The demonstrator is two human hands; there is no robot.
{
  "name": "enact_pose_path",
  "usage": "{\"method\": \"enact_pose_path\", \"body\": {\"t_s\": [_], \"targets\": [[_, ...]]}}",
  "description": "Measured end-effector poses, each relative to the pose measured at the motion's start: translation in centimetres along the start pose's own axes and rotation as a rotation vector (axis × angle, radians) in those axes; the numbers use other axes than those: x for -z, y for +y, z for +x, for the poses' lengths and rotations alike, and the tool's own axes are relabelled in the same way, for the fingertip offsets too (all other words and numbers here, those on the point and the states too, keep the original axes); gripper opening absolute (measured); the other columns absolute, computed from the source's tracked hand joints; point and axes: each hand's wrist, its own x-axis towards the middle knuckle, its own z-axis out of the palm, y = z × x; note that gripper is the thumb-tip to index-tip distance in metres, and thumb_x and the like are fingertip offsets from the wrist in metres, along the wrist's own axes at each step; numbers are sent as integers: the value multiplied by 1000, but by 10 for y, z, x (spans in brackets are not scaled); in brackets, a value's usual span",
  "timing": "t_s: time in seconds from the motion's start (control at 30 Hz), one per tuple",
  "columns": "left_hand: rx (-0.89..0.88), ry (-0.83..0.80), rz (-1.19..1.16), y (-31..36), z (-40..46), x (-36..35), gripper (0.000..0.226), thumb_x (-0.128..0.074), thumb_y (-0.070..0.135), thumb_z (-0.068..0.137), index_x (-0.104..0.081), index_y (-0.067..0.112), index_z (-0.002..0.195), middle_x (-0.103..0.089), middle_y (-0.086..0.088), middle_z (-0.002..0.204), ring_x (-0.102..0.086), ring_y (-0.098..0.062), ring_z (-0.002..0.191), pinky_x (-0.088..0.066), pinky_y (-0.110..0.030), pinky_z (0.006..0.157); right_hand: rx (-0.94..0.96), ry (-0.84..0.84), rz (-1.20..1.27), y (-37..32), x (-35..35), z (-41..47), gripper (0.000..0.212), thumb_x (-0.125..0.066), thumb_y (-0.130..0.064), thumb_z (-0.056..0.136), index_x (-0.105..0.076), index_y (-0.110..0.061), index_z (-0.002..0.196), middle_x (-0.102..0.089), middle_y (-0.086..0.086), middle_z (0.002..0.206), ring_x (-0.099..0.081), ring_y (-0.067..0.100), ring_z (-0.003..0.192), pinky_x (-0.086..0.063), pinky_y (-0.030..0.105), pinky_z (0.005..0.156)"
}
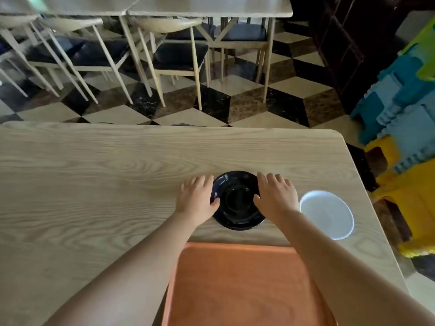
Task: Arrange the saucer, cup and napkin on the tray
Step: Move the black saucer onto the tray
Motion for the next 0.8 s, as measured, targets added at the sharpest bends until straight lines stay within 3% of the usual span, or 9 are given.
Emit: {"method": "enact_pose_path", "body": {"t_s": [0.13,0.23,0.37,0.43,0.47,0.53,0.6,0.67,0.8], "targets": [[65,-36,-90,-1,0,-4,28,-56,36,81,-56,12,97,-58,-4,98,-55,-26,94,-44,-36,74,-41,-141,67,-7,-5,6,51,-51,-17,86,-30,-6,132,-52,15,123,-48,31,114,-45,37,86],[148,-66,-257,2,-1,0,19,-60,28,81,-58,9,84,-60,-7,92,-57,-27,86,-45,-36,69,-91,-155,196,-9,-4,6,45,-49,-4,84,-36,-6,127,-52,18,118,-49,33,107,-46,38,78],[386,-195,-667,-3,-2,-2,7,-57,7,77,-62,3,78,-65,-12,76,-61,-29,74,-54,-45,72,-153,-93,376,-11,0,2,42,-44,9,79,-47,-7,118,-57,19,108,-55,36,95,-46,38,73],[460,-218,-857,-11,-9,-1,10,-53,2,72,-63,5,73,-59,-11,68,-55,-24,66,-56,-51,69,-182,-70,484,-14,5,-2,49,-43,10,76,-50,-11,120,-60,18,110,-55,37,98,-46,38,76],[490,-224,-943,-14,-15,5,16,-52,-1,73,-63,10,72,-57,-10,68,-52,-23,68,-57,-47,67,-198,-61,550,-16,7,-4,51,-44,9,75,-51,-13,121,-62,17,111,-56,37,100,-46,37,77],[537,-242,-1123,-17,-29,25,33,-48,-11,79,-60,19,77,-56,-6,70,-53,-22,70,-54,-29,58,-220,-41,670,-18,15,-12,47,-47,4,77,-55,-14,120,-66,14,111,-58,34,101,-46,34,78],[530,-244,-1249,-23,-45,45,35,-49,-13,82,-60,20,83,-59,0,71,-59,-12,61,-50,-15,47,-223,-27,758,-19,24,-27,36,-53,-2,78,-63,-14,111,-71,6,99,-62,26,91,-42,27,72],[518,-226,-1304,-32,-63,57,28,-55,-8,84,-63,19,86,-63,2,74,-61,-1,53,-50,-12,48,-220,-24,858,-21,30,-46,30,-57,-1,74,-70,-16,96,-72,2,89,-64,22,81,-43,26,71],[515,-236,-1286,-45,-100,67,27,-60,3,83,-67,23,99,-70,8,82,-64,-6,72,-52,-15,60,-273,-51,1119,-27,21,-81,38,-61,6,70,-71,-29,82,-73,2,83,-68,23,81,-51,37,81]]}}
